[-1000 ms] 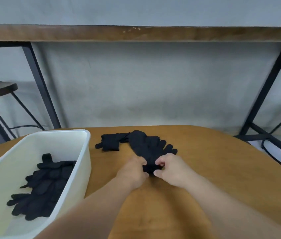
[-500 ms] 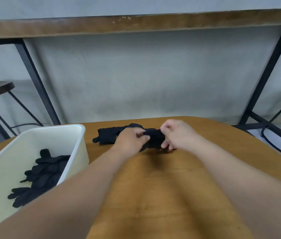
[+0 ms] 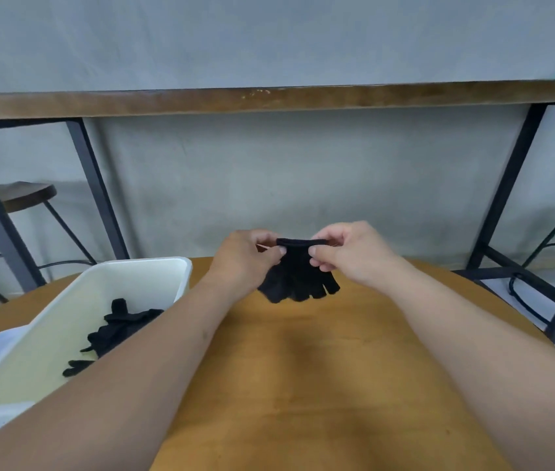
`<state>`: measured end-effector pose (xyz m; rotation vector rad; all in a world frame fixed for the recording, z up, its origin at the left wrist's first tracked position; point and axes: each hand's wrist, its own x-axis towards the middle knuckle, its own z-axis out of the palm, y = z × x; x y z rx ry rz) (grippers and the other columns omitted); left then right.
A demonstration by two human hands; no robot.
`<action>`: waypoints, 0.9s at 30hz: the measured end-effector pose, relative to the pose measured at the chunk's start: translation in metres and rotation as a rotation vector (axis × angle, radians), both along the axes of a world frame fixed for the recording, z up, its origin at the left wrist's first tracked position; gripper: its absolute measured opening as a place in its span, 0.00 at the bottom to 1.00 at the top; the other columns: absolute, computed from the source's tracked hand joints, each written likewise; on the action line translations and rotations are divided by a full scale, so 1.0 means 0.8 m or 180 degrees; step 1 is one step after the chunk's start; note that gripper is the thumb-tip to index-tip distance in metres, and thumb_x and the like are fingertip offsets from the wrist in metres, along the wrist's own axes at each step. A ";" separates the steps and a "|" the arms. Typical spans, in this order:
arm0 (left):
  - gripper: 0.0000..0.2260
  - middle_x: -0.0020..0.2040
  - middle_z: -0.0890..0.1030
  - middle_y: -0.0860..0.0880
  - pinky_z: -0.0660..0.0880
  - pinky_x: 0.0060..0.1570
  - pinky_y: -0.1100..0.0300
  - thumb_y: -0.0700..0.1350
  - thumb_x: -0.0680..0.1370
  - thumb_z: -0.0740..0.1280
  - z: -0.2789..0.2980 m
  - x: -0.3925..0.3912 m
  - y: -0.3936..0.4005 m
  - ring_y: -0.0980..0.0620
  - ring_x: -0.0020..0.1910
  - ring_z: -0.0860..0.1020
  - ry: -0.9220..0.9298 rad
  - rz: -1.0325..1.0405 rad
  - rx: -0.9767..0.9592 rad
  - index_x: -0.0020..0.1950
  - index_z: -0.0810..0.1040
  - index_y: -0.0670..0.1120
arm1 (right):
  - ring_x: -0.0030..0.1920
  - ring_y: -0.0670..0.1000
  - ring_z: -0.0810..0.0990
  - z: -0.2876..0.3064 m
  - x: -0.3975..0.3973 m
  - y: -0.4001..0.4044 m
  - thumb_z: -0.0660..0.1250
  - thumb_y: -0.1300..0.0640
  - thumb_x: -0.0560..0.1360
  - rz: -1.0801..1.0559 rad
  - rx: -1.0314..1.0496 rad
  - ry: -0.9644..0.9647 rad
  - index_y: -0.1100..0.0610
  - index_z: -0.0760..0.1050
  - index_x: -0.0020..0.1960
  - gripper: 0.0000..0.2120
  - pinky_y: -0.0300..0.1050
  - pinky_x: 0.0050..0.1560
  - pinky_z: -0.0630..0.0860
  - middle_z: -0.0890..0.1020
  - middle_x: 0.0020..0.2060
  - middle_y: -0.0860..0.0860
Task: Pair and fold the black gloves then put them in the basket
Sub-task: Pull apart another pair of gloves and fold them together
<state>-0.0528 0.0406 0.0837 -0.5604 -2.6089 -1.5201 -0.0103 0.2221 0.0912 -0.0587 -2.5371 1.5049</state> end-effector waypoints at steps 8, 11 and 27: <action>0.12 0.56 0.79 0.58 0.73 0.56 0.66 0.41 0.79 0.64 -0.156 0.092 -0.061 0.60 0.52 0.77 -0.0295 -0.0694 -0.1847 0.55 0.82 0.55 | 0.39 0.43 0.78 -0.145 0.076 -0.052 0.68 0.60 0.74 0.0885 0.1376 -0.1399 0.48 0.82 0.54 0.12 0.33 0.42 0.74 0.81 0.43 0.45; 0.12 0.54 0.78 0.58 0.72 0.51 0.69 0.40 0.80 0.61 -0.190 0.102 -0.076 0.59 0.50 0.77 -0.0392 -0.0746 -0.1930 0.53 0.82 0.53 | 0.47 0.45 0.80 -0.167 0.088 -0.058 0.65 0.60 0.73 0.0992 0.1477 -0.1659 0.46 0.82 0.52 0.13 0.38 0.50 0.76 0.81 0.48 0.44; 0.08 0.50 0.82 0.50 0.79 0.47 0.58 0.45 0.79 0.62 -0.172 0.068 -0.035 0.51 0.47 0.80 -0.1036 -0.0460 -0.1944 0.50 0.81 0.49 | 0.44 0.48 0.82 -0.170 0.053 -0.066 0.66 0.55 0.76 0.0963 0.1979 -0.1241 0.50 0.84 0.46 0.08 0.39 0.42 0.79 0.84 0.44 0.46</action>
